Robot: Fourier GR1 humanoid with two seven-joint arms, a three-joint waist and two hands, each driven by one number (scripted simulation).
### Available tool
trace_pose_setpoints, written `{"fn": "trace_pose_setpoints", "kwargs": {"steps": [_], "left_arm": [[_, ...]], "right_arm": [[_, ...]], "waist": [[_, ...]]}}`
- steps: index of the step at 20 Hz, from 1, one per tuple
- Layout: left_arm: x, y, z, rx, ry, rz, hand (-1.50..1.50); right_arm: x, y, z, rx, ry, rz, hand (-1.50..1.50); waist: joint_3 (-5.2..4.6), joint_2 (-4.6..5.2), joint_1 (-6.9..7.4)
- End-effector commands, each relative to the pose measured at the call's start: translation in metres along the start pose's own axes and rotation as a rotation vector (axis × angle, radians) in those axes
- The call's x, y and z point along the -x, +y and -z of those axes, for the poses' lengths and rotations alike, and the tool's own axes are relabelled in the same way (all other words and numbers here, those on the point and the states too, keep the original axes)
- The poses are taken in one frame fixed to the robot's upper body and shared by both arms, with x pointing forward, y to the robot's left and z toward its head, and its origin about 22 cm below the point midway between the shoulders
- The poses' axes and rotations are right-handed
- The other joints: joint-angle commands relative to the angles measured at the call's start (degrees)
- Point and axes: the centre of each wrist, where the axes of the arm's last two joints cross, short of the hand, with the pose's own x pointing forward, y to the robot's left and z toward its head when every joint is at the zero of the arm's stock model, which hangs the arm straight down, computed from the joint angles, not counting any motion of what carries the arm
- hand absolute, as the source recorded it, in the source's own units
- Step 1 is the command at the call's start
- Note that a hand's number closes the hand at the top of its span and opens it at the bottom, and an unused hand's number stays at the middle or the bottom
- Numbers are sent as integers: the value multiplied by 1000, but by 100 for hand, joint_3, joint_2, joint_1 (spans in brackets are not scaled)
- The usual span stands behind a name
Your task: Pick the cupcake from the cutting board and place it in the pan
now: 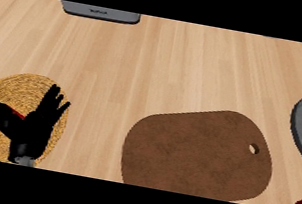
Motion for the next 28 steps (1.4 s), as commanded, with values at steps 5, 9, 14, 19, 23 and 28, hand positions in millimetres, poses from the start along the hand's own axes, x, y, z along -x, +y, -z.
{"fn": "trace_pose_setpoints", "kwargs": {"steps": [5, 9, 14, 19, 23, 28], "left_arm": [[3, -7, -2, 1, 48, 6, 0], [-22, 17, 8, 6, 21, 15, 0], [-2, -5, 10, 42, 25, 5, 0], [-2, -12, 0, 36, 36, 19, 0], [16, -17, -14, 71, 36, 10, 0], [10, -25, 4, 40, 13, 31, 0]], "right_arm": [[53, -30, 54, 83, 84, 194, 150], [95, -1, 70, 103, 120, 110, 150], [135, 29, 117, 100, 153, 50, 150], [170, 33, 159, 113, 180, 165, 150], [198, 63, 155, 106, 193, 135, 150], [211, 71, 159, -120, 315, 22, -150]], "waist": [[-9, 28, 109], [-6, 29, 129], [-4, 69, 245], [1, 67, 298], [8, 93, 362], [10, 152, 441]]}}
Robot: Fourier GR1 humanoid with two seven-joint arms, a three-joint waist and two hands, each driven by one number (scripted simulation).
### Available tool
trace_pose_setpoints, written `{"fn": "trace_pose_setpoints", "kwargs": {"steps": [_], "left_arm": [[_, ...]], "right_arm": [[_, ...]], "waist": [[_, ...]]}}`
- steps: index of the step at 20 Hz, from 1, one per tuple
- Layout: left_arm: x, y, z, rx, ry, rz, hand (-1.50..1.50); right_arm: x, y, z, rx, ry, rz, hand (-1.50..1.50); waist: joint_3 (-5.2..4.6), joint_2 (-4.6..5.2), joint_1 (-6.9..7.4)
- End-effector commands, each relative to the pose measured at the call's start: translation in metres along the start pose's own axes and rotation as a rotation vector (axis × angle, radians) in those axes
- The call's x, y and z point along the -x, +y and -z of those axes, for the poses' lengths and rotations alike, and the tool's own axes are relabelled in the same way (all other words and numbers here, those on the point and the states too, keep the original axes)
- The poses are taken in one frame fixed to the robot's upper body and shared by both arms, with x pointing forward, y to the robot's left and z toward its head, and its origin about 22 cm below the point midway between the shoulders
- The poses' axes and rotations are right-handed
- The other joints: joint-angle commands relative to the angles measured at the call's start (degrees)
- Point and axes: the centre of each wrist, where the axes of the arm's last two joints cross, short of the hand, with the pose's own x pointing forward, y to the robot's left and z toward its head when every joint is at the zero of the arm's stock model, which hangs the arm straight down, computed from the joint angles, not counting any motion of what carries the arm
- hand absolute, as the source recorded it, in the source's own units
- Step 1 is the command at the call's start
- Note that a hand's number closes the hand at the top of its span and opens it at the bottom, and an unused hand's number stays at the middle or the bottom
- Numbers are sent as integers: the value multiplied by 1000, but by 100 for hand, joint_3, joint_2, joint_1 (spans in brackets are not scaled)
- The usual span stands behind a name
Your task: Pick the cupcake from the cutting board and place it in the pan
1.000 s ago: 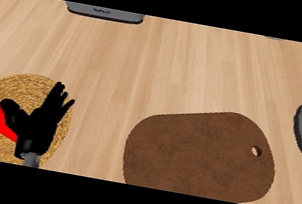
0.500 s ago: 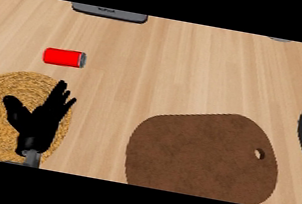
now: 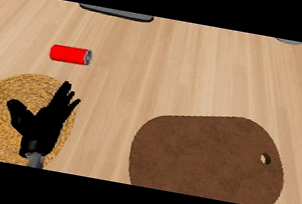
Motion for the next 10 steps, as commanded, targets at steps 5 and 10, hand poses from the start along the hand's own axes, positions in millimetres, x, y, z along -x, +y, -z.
{"fn": "trace_pose_setpoints", "kwargs": {"steps": [5, 10], "left_arm": [[-2, 0, 7, -7, 29, -9, 0], [-2, 0, 3, -5, 37, 18, 0]], "right_arm": [[13, 12, 19, -74, -9, 24, -150], [2, 15, 28, -7, -90, 357, -150]], "waist": [[5, 46, 39], [22, 35, 5]]}}
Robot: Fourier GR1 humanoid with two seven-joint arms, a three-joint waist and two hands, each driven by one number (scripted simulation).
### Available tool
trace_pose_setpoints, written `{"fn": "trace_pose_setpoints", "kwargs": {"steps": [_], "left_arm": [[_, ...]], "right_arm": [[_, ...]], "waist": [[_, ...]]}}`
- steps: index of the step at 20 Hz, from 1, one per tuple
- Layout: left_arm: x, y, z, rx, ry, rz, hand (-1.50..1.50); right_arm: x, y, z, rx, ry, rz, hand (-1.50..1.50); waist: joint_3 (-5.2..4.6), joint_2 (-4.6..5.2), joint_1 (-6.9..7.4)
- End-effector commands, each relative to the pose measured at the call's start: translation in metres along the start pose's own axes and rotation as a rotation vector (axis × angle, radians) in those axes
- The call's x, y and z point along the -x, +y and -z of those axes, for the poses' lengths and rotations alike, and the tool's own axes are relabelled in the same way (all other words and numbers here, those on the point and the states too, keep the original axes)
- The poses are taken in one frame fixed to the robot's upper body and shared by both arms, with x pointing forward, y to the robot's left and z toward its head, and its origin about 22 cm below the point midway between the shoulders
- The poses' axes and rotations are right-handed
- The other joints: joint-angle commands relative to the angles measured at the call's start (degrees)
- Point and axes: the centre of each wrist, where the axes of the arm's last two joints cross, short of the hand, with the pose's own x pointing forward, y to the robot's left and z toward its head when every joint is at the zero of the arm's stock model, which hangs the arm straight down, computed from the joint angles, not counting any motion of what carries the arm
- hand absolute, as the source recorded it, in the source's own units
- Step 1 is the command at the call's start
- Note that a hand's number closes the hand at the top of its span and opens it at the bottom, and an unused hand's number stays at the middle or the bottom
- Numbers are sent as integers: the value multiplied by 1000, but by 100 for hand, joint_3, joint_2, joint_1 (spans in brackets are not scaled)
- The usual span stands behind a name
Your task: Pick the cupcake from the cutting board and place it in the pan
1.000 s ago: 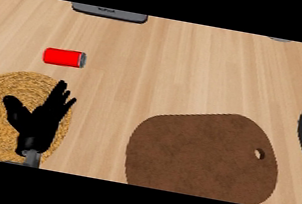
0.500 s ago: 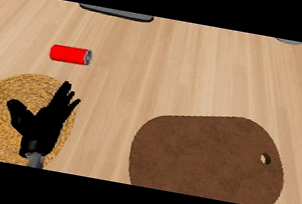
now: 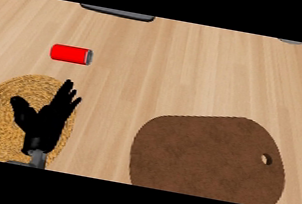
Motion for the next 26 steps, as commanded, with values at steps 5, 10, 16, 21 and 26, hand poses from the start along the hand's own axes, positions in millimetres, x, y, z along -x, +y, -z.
{"fn": "trace_pose_setpoints", "kwargs": {"steps": [5, 10, 16, 21, 26], "left_arm": [[4, 9, -2, -20, 35, -11, 0], [7, 13, -2, -45, 30, -9, 0], [7, 8, -7, -40, 24, 3, 0], [11, 6, -3, -46, 36, -17, 0], [18, 23, -10, -58, 48, -27, 0]], "right_arm": [[11, -12, 1, 41, -60, 536, -150], [38, -57, -14, -8, -35, 756, -150], [74, -76, -55, -69, -84, 912, -150], [89, -102, -76, -176, -131, 944, -150], [98, -100, -94, -146, -136, 942, -150]], "waist": [[-12, -16, -126], [-21, -35, -202], [-12, -44, -235], [-14, -67, -358], [-21, -90, -354]]}}
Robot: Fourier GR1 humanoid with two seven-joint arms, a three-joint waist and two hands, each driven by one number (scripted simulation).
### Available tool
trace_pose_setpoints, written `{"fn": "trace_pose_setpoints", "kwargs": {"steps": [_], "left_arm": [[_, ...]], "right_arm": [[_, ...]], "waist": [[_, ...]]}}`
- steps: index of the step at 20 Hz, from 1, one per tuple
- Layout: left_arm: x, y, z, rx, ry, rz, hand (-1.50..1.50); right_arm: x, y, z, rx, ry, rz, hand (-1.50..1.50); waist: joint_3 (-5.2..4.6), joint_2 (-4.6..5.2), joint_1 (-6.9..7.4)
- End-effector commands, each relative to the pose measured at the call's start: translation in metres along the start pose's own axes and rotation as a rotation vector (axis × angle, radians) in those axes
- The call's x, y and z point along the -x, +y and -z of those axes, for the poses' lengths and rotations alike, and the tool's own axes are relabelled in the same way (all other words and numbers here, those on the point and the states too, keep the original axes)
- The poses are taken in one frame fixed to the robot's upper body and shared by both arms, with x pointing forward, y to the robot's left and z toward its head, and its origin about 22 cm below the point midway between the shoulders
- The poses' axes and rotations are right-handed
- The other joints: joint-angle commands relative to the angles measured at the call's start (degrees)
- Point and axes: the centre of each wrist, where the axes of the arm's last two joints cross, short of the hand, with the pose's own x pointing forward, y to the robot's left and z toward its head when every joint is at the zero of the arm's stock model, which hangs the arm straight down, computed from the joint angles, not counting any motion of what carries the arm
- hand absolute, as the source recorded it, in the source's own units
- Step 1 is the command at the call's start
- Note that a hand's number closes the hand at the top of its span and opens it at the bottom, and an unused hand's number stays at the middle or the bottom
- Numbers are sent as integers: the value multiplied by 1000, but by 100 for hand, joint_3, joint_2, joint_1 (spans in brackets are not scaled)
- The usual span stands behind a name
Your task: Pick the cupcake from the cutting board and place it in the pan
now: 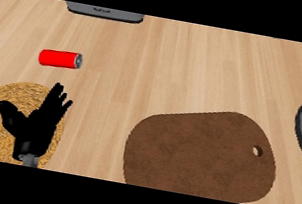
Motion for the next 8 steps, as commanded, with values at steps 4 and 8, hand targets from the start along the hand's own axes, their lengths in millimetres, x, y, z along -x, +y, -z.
{"fn": "trace_pose_setpoints", "kwargs": {"steps": [4, 8], "left_arm": [[1, 15, 9, -27, 11, 6, 0], [6, 16, -7, -14, 40, -1, 0]], "right_arm": [[9, -18, -34, -122, -115, 114, -150], [6, -35, -55, -71, -116, 114, -150]], "waist": [[-20, 7, -44], [-18, -21, -32]]}}
